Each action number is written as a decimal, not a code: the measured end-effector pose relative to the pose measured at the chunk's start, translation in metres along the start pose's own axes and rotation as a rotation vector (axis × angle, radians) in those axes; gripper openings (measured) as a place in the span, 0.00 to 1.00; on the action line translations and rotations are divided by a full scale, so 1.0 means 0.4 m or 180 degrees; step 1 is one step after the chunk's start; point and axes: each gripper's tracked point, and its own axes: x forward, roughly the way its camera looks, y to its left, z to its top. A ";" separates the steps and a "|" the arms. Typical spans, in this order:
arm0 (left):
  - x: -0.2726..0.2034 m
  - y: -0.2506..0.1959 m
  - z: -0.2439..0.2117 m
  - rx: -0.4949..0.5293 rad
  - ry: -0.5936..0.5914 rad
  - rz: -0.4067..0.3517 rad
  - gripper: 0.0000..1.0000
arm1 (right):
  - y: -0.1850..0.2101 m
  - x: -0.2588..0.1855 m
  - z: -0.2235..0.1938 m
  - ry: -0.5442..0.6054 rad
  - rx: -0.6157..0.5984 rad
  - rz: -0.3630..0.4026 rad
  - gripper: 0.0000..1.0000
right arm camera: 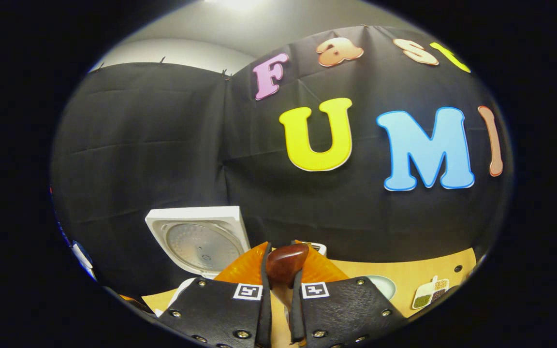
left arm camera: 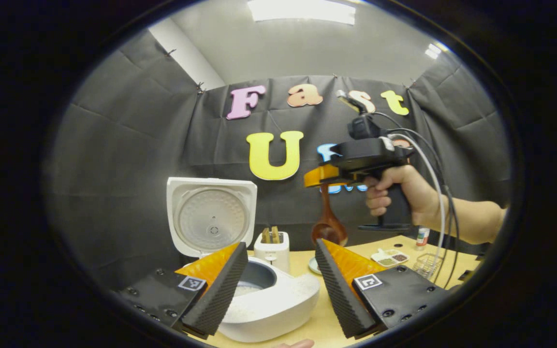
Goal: Close the left gripper, press the button to open the rice cooker; take a wooden spoon from the chopstick holder with the right hand, scoop a spoonful of rice and pour it into the rice cooker, then put the wooden spoon back into the chopstick holder.
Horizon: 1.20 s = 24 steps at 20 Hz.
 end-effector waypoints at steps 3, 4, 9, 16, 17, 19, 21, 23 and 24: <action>0.035 -0.043 -0.014 -0.0090 0.0049 -0.0093 0.98 | -0.119 -0.057 -0.001 -0.0018 0.0037 -0.0173 0.16; 0.042 -0.052 -0.019 -0.0116 0.0059 -0.0112 0.98 | -0.154 -0.072 0.002 -0.0043 0.0046 -0.0242 0.16; 0.077 -0.099 -0.029 -0.0167 0.0124 -0.0182 0.98 | -0.295 -0.131 -0.007 -0.0044 0.0142 -0.0487 0.16; 0.081 -0.136 -0.018 -0.0142 0.0101 -0.0217 0.98 | -0.470 -0.243 -0.033 -0.0042 0.0238 -0.0777 0.16; 0.084 -0.141 -0.017 -0.0151 0.0104 -0.0219 0.98 | -0.494 -0.258 -0.031 -0.0055 0.0244 -0.0817 0.16; 0.087 -0.152 -0.024 -0.0173 0.0132 -0.0236 0.98 | -0.544 -0.292 -0.033 -0.0078 0.0234 -0.0912 0.16; 0.091 -0.160 -0.027 -0.0173 0.0143 -0.0237 0.96 | -0.585 -0.331 -0.038 -0.0096 0.0264 -0.0978 0.16; 0.095 -0.166 -0.024 -0.0165 0.0144 -0.0243 0.96 | -0.618 -0.367 -0.046 -0.0108 0.0310 -0.1018 0.16; 0.093 -0.175 -0.023 -0.0163 0.0148 -0.0252 0.96 | -0.634 -0.382 -0.050 -0.0121 0.0328 -0.1049 0.16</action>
